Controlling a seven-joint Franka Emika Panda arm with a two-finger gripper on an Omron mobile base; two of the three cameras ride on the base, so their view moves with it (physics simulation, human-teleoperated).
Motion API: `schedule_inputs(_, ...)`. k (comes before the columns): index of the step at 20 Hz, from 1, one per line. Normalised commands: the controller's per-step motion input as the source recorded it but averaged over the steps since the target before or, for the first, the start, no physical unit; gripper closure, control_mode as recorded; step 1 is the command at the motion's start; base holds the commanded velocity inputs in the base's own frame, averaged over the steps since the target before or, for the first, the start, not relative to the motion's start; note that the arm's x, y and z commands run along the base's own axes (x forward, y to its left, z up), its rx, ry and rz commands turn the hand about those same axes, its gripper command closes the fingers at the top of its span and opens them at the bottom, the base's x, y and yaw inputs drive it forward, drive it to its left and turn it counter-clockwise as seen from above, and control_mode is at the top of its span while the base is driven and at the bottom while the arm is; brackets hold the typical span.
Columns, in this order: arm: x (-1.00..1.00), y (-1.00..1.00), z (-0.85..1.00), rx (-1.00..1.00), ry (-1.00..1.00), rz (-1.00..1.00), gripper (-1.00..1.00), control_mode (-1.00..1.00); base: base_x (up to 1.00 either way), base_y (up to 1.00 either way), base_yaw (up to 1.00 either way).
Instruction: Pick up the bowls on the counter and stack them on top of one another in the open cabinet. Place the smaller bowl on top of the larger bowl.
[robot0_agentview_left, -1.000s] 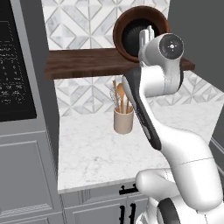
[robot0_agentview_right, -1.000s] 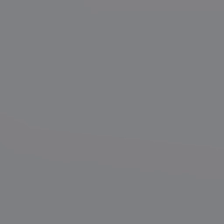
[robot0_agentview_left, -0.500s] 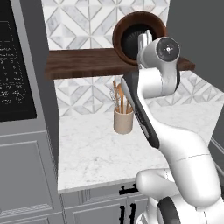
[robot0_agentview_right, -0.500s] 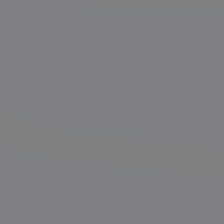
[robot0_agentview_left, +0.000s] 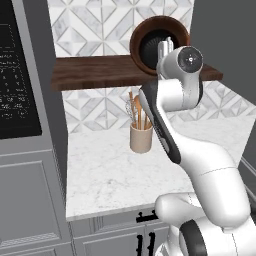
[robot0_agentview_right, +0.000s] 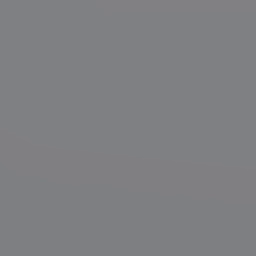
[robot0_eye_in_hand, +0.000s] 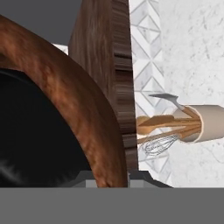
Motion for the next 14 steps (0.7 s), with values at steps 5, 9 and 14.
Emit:
schedule_inputs(5, 0.3, -0.04, -0.02, 0.0, 0.0, 0.0, 1.0, -1.0, 0.0, 0.0, 0.0)
schedule_inputs(9, 0.33, 0.0, -0.09, 0.0, 0.0, 0.0, 1.0, -1.0, 0.0, 0.0, 0.0)
schedule_inputs(14, 0.32, -0.05, -0.16, 0.0, 0.01, 0.0, 1.0, -1.0, 0.0, 0.0, 0.0)
